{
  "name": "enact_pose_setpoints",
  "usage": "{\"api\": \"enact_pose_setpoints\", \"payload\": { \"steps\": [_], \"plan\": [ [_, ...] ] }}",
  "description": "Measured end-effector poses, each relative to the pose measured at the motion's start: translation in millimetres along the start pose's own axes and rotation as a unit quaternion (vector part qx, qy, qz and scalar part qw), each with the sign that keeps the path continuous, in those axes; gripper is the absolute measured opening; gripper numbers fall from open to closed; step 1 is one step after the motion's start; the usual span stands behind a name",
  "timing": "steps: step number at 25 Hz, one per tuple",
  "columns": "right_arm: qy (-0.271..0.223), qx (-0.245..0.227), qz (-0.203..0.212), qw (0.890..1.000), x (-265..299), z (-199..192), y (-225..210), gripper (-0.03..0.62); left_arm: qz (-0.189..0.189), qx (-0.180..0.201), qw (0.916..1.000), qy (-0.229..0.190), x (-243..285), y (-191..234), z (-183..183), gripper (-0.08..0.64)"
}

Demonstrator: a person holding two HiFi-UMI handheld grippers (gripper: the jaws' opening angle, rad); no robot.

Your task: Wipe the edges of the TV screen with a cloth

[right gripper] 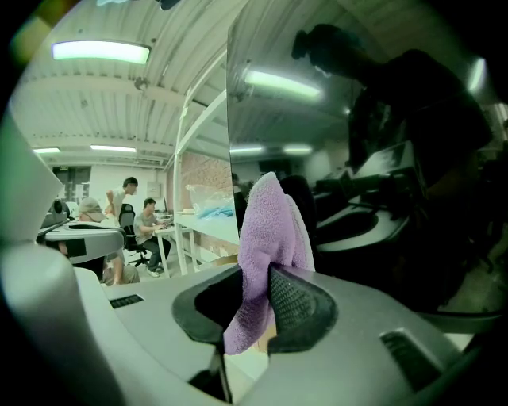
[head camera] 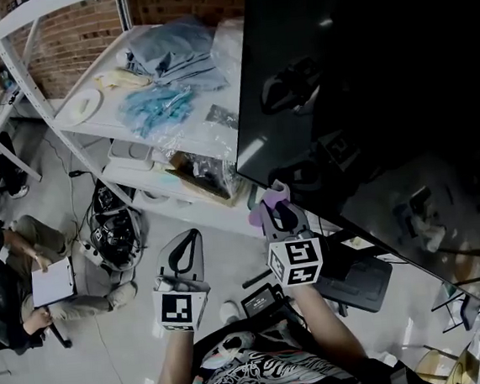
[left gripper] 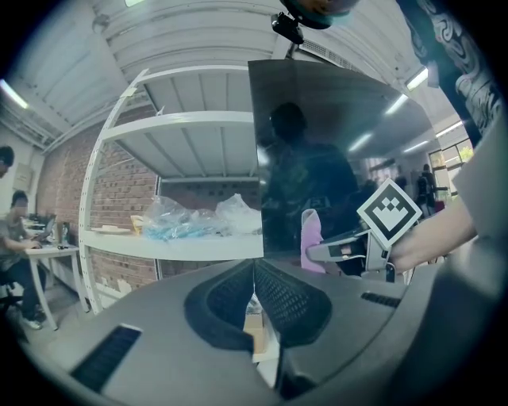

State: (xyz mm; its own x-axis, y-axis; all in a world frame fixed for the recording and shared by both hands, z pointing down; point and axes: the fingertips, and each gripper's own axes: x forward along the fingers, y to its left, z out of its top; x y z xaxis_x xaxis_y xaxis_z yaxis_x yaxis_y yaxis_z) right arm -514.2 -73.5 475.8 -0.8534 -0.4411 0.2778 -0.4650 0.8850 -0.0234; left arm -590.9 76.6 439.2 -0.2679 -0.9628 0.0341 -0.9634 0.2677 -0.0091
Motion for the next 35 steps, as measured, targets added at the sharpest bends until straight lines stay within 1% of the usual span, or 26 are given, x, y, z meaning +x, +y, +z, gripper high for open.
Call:
{"api": "enact_pose_setpoints", "payload": {
  "steps": [4,8,10,13,16,18,22,25,27,29,32,33,35],
  "plan": [
    [0.001,-0.004,0.013,1.0,10,2,8,0.106,0.009,0.0,1.0,0.002,-4,4,-1,0.018],
    [0.001,-0.008,0.024,1.0,20,4,15,0.106,0.013,0.008,0.9998,0.015,-6,7,-4,0.018],
    [0.001,-0.008,0.03,1.0,24,5,19,0.106,0.016,0.007,0.9997,0.015,-7,8,-4,0.018],
    [0.002,-0.01,0.035,0.999,31,6,24,0.106,0.021,-0.001,0.9998,0.003,-8,11,-2,0.018],
    [0.002,-0.012,0.04,0.999,37,7,29,0.106,0.018,0.007,0.9997,0.016,-11,12,-6,0.018],
    [0.0,-0.01,0.045,0.999,41,8,31,0.106,0.019,0.003,0.9997,0.011,-12,12,-4,0.018],
    [-0.001,-0.01,0.049,0.999,49,10,37,0.106,0.016,0.012,0.9993,0.032,-16,15,-10,0.018],
    [-0.001,-0.01,0.056,0.998,55,9,43,0.106,0.023,0.002,0.9997,0.01,-18,20,-7,0.018],
    [0.001,-0.012,0.06,0.998,58,9,46,0.105,0.025,-0.002,0.9997,0.005,-20,22,-5,0.018],
    [-0.001,-0.016,0.065,0.998,60,9,49,0.105,0.021,0.003,0.9998,0.002,-21,22,-3,0.018],
    [-0.005,-0.021,0.083,0.996,66,9,60,0.105,0.013,0.005,0.9999,-0.004,-22,18,-1,0.018],
    [-0.006,-0.022,0.089,0.996,66,10,65,0.106,0.01,0.005,0.9999,0.002,-24,17,-2,0.018],
    [-0.009,-0.025,0.096,0.995,61,11,77,0.105,0.004,0.012,0.9995,0.028,-28,16,-8,0.018]
  ]
}}
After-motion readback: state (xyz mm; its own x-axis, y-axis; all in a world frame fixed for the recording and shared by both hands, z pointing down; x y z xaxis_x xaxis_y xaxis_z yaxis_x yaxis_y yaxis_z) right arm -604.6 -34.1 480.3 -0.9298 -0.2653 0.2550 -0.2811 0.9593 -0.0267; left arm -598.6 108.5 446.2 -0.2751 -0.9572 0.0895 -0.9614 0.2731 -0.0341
